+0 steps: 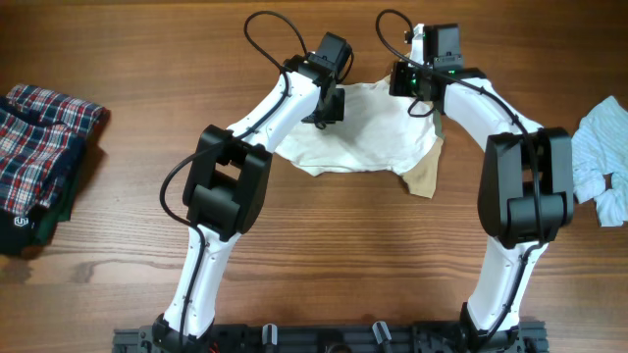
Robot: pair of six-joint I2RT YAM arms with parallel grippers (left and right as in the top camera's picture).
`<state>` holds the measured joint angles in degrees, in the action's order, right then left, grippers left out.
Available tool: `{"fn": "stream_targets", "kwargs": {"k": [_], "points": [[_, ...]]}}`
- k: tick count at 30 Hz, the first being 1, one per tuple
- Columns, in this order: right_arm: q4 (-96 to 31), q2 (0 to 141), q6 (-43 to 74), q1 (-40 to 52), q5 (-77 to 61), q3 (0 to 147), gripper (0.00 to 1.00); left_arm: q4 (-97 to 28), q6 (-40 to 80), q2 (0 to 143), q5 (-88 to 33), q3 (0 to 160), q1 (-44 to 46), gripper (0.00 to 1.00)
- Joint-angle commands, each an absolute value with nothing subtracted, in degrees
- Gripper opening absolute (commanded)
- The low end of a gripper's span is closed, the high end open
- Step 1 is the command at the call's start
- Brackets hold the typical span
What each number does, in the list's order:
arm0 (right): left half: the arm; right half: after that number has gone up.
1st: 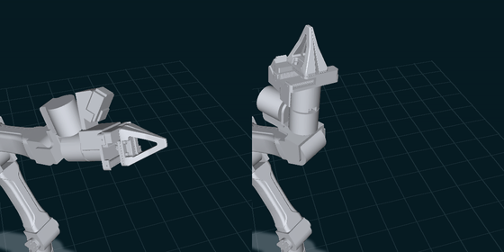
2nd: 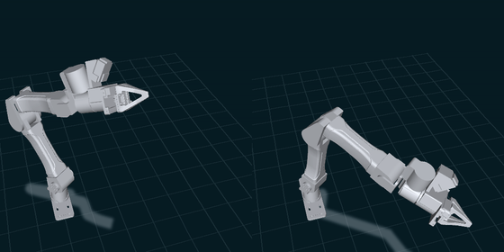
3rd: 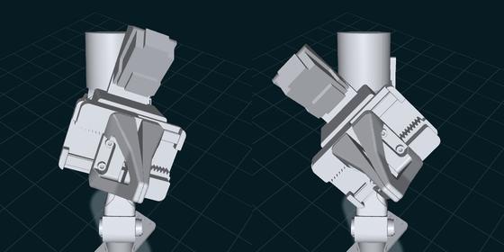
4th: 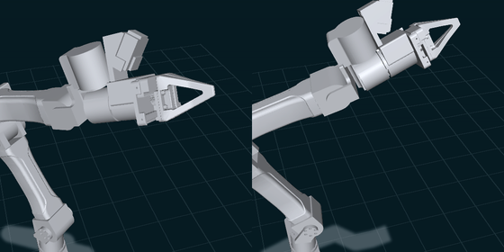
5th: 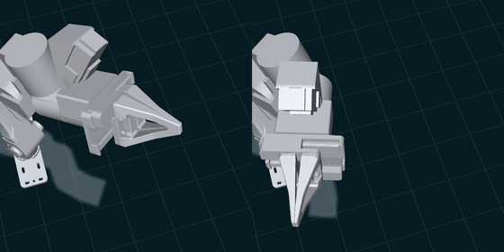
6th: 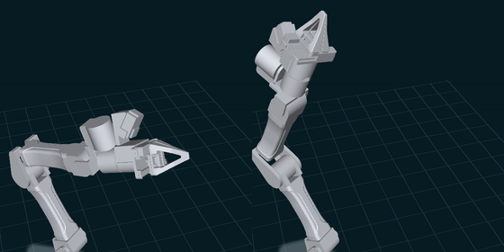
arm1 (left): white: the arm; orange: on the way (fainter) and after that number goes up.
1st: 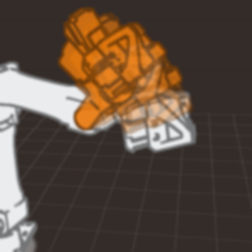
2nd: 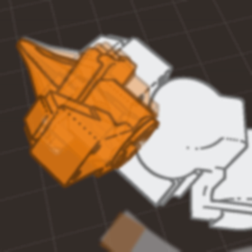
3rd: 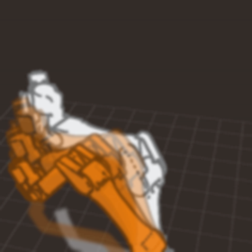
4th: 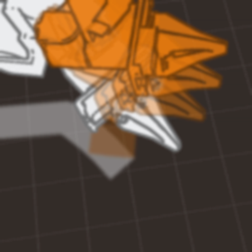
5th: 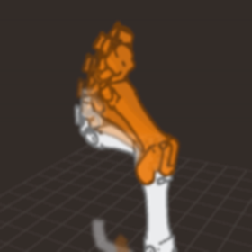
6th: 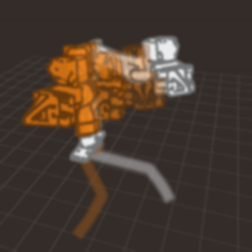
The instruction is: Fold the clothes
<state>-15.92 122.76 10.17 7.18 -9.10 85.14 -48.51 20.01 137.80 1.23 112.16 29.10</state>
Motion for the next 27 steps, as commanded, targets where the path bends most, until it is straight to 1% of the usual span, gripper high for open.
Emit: {"fn": "stream_targets", "kwargs": {"k": [1, 5, 10, 13, 17, 27], "points": [[-17.87, 121.49, 9.5, 7.05, -5.65, 85.73, 0.04, -50.02, 19.94, 139.55, 3.29, 111.59, 28.73, 0.23], [-19.44, 121.51, 9.41, 7.05, 2.66, 85.54, 0.04, -49.95, 19.97, 139.55, 3.29, 111.57, 28.73, 0.23], [-14.68, 121.89, 9.41, 7.05, 2.48, 85.38, 0.04, -49.98, 19.97, 139.55, 3.31, 111.57, 28.71, 0.23], [-11.44, 123.46, 9.41, 7.11, 0.14, 85.38, 0.04, -49.98, 19.94, 139.55, 3.31, 111.57, 28.71, 0.23], [-9.39, 125.19, 9.56, 7.11, 0.05, 85.38, 0.04, -49.98, 19.94, 139.55, 3.31, 111.57, 28.71, 0.24], [-12.93, 125.45, 11.42, 7.01, 1.93, 85.38, 0.04, -49.95, 19.94, 139.55, 3.31, 111.59, 28.71, 0.24]]}}
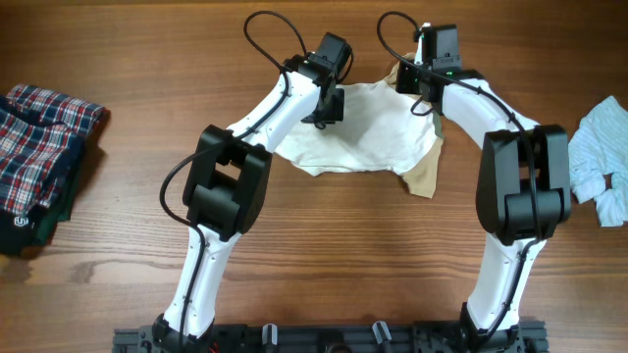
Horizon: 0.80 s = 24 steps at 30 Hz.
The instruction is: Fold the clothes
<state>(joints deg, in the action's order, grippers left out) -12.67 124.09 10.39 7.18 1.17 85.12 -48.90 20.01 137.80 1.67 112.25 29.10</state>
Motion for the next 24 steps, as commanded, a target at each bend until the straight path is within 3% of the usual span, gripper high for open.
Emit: {"fn": "stream_targets", "kwargs": {"k": [1, 8, 24], "points": [[-12.88, 125.51, 12.08, 7.01, 1.93, 85.38, 0.04, -49.95, 19.94, 139.55, 3.31, 111.57, 28.71, 0.24], [-5.78, 130.06, 11.99, 7.01, -5.58, 85.38, 0.04, -50.0, 19.94, 139.55, 3.31, 111.57, 28.71, 0.24], [0.86, 131.63, 8.99, 7.07, -5.58, 85.38, 0.04, -49.95, 19.94, 139.55, 3.31, 111.57, 28.71, 0.25]]}}
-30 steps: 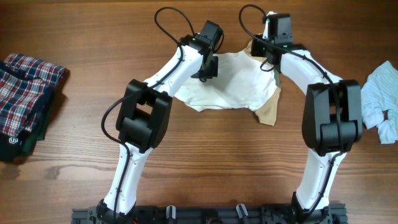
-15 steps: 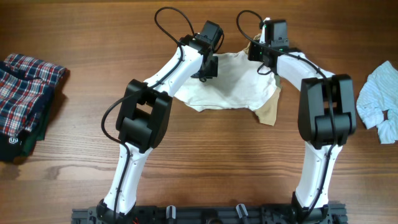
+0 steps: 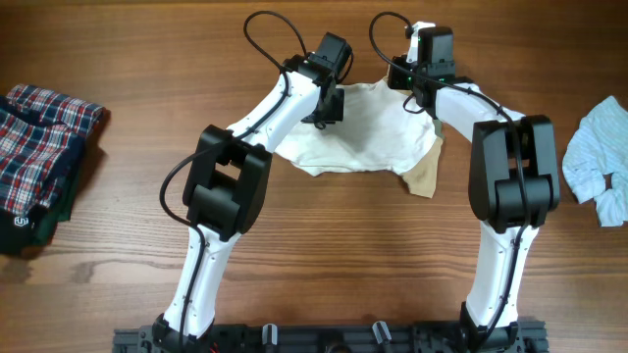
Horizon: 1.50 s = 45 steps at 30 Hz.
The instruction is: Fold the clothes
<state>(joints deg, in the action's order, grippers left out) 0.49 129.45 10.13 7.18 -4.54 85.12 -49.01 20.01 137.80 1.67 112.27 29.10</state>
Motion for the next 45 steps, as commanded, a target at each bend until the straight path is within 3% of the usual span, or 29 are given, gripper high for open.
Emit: {"fn": "stream_targets", "kwargs": {"k": [1, 4, 5, 6, 10, 13, 16, 17, 18, 20, 21, 22, 26, 34, 40, 45], "points": [[0.84, 132.09, 9.02, 7.05, -5.28, 85.38, 0.04, -49.95, 19.94, 139.55, 3.31, 111.57, 28.71, 0.25], [0.91, 133.29, 9.02, 7.05, -4.93, 85.41, 0.05, -49.93, 19.92, 139.55, 3.33, 111.57, 28.71, 0.26], [1.06, 132.81, 9.02, 6.98, -4.95, 85.76, 0.11, -49.71, 19.88, 139.55, 3.38, 111.59, 28.67, 0.25], [0.97, 131.7, 8.99, 6.9, -4.95, 86.74, 0.24, -49.06, 19.68, 139.5, 3.36, 111.59, 28.6, 0.24], [-3.03, 120.9, 7.27, 5.52, -3.81, 88.6, 0.51, -48.42, 19.68, 137.88, 7.22, 113.71, 28.34, 0.25], [-11.42, 113.54, 7.27, 4.34, 0.69, 88.6, 0.6, -48.36, 19.7, 133.12, 7.6, 117.05, 27.55, 0.35], [-25.58, 109.47, 7.73, 4.05, -0.08, 88.6, 0.64, -47.0, 19.68, 128.97, 7.6, 117.51, 27.11, 0.6], [-31.66, 109.49, 7.68, 4.1, -0.8, 88.58, 0.63, -46.94, 19.7, 128.9, 7.6, 117.49, 26.98, 0.7], [-35.14, 109.8, 7.73, 4.1, -1.56, 88.47, 0.55, -47.18, 19.68, 129.21, 7.57, 117.45, 26.83, 0.76], [-40.93, 110.59, 8.14, 4.1, -1.74, 87.94, 0.2, -46.85, 19.7, 129.91, 5.39, 117.34, 26.37, 0.69], [-41.36, 110.59, 8.12, 4.1, -1.72, 87.07, 0.09, -46.11, 19.7, 130.21, 3.84, 117.34, 26.17, 0.64], [-41.43, 110.59, 8.14, 4.1, -1.74, 86.32, 0.04, -45.23, 19.73, 130.61, 3.11, 117.3, 26.06, 0.55], [-41.12, 110.69, 9.21, 4.1, -2.15, 82.81, 0.04, -46.04, 19.7, 132.53, 3.03, 117.21, 26.09, 0.04], [-40.56, 110.8, 11.64, 4.1, -2.37, 75.11, 0.04, -48.6, 19.7, 139.59, 3.05, 116.33, 26.06, 0.05], [-29.98, 110.8, 10.41, 4.1, -2.31, 67.0, 0.04, -47.83, 19.7, 140.97, 3.05, 116.25, 26.09, 0.07], [-29.1, 110.8, 10.46, 4.1, 1.58, 65.12, 0.04, -46.02, 19.7, 144.31, 3.09, 116.25, 25.74, 0.08]]}}
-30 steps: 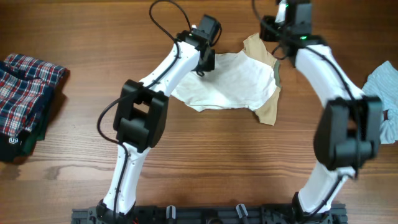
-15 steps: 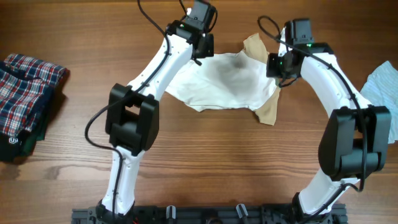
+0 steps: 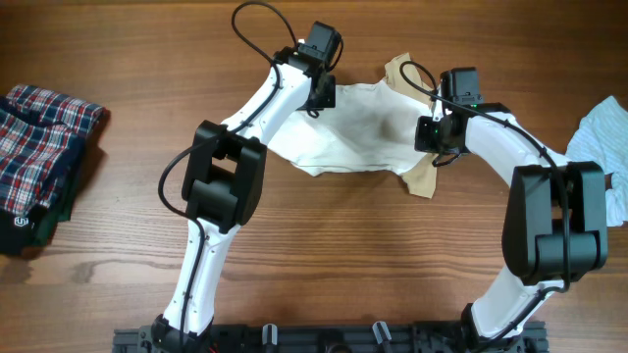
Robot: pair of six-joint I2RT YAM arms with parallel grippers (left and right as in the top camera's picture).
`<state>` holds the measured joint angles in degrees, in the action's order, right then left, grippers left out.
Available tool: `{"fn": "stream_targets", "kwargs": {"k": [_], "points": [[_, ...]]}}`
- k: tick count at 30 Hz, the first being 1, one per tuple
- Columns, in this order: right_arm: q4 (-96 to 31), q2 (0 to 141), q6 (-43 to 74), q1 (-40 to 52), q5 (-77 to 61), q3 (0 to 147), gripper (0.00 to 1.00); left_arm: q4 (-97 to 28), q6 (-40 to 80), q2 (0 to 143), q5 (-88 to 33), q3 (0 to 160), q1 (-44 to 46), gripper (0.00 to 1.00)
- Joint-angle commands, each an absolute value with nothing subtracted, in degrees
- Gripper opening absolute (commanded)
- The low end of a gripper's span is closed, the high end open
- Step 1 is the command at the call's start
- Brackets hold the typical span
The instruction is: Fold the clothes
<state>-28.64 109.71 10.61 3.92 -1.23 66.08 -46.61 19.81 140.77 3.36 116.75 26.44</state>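
Note:
A cream garment (image 3: 363, 127) lies spread on the wooden table in the overhead view, with a tan part showing at its top right corner (image 3: 400, 71) and at its lower right (image 3: 423, 178). My left gripper (image 3: 320, 101) points down at the garment's top left corner. My right gripper (image 3: 439, 155) is at the garment's right edge, over the seam between cream and tan. Both wrists hide their fingers from above, so I cannot tell whether either is open or shut or holds cloth.
A pile of plaid clothes (image 3: 44, 123) on a dark green garment (image 3: 22, 224) lies at the left edge. A crumpled light blue striped garment (image 3: 601, 137) lies at the right edge. The arms' base rail (image 3: 324, 338) runs along the front.
My right gripper has gone from the garment's top right corner down to its right edge, uncovering a tan flap at the top. My left gripper has shifted slightly up and left.
Both grippers stood at the garment's top edge, left at the top left, right at the top right. The right one shifted slightly along that corner over two moments. Now it is at the right edge, and the garment lies much as before.

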Motion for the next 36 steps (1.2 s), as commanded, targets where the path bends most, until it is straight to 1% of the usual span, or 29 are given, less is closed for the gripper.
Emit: {"fn": "stream_targets", "kwargs": {"k": [1, 4, 9, 11, 12, 13, 14, 15, 16, 17, 18, 22, 23, 24, 25, 26, 28, 31, 32, 34, 36], "points": [[-29.32, 110.8, 10.41, 4.1, 2.72, 65.12, 0.04, -45.74, 19.7, 144.68, 3.09, 116.25, 25.47, 0.08], [-29.52, 110.8, 8.91, 4.1, 6.28, 65.12, 0.04, -44.51, 19.68, 144.68, 3.11, 116.27, 24.29, 0.08], [-24.86, 110.8, 8.93, 4.1, 6.24, 65.12, 0.05, -41.32, 19.7, 144.55, 3.01, 116.27, 21.56, 0.12], [-23.46, 110.8, 8.71, 4.1, 6.04, 65.12, 0.15, -40.03, 19.7, 144.14, 3.03, 116.64, 21.37, 0.16], [-23.07, 110.8, 8.49, 4.1, 6.04, 65.12, 0.26, -39.31, 19.7, 143.72, 3.03, 116.71, 21.37, 0.17], [-22.72, 110.8, 8.51, 4.1, 6.04, 65.12, 0.43, -38.28, 19.7, 142.96, 3.03, 116.71, 21.37, 0.18], [-22.63, 110.8, 8.54, 4.1, 6.04, 65.12, 0.47, -37.65, 19.7, 142.32, 3.03, 116.71, 21.37, 0.19], [-22.57, 110.8, 8.51, 4.1, 6.04, 65.12, 0.48, -37.1, 19.7, 141.53, 3.03, 116.71, 21.37, 0.22], [-22.55, 110.8, 8.54, 4.1, 6.04, 65.12, 0.52, -36.71, 19.7, 139.46, 3.03, 116.71, 21.37, 0.37], [-22.39, 110.8, 8.56, 4.1, 6.04, 65.12, 0.53, -36.77, 19.7, 138.19, 3.03, 116.71, 21.37, 0.44], [-21.8, 110.8, 8.54, 4.1, 5.98, 65.23, 0.55, -37.06, 19.7, 135.55, 3.01, 116.71, 21.47, 0.6], [-22.09, 110.78, 8.56, 4.1, 1.17, 66.76, 0.66, -39.53, 19.7, 126.52, 3.05, 116.71, 21.52, 0.75], [-22.15, 110.78, 8.78, 4.1, 1.02, 66.87, 0.69, -42.35, 19.7, 123.61, 3.05, 116.71, 21.45, 0.8], [-22.85, 110.78, 9.1, 4.1, 1.04, 67.13, 0.7, -45.08, 19.73, 121.89, 3.05, 116.71, 21.34, 0.82], [-25.21, 110.74, 9.15, 4.1, 0.97, 68.12, 0.72, -48.93, 19.77, 120.18, 3.05, 116.71, 21.21, 0.87], [-27.55, 110.28, 9.13, 4.1, -0.05, 69.21, 0.73, -54.06, 20.67, 118.89, 3.05, 116.71, 20.56, 1.0], [-31.24, 108.01, 9.17, 4.1, -1.98, 70.83, 0.75, -60.03, 23.18, 118.69, 2.33, 116.68, 18.74, 1.0], [-34.83, 102.94, 9.23, 4.1, -1.98, 71.09, 0.78, -67.61, 23.14, 118.74, -5.87, 116.57, 14.24, 1.0], [-36.75, 100.84, 10.92, 4.1, -1.98, 71.09, 0.79, -70.72, 23.14, 118.83, -9.02, 116.2, 11.35, 1.0], [-39.13, 100.51, 13.91, 4.1, -2.0, 71.07, 0.79, -72.18, 23.16, 118.91, -9.43, 114.67, 9.8, 1.0], [-42.35, 101.27, 16.19, 4.1, -3.03, 70.74, 0.79, -72.55, 23.16, 118.91, -10.24, 109.71, 9.82, 1.0]]}}
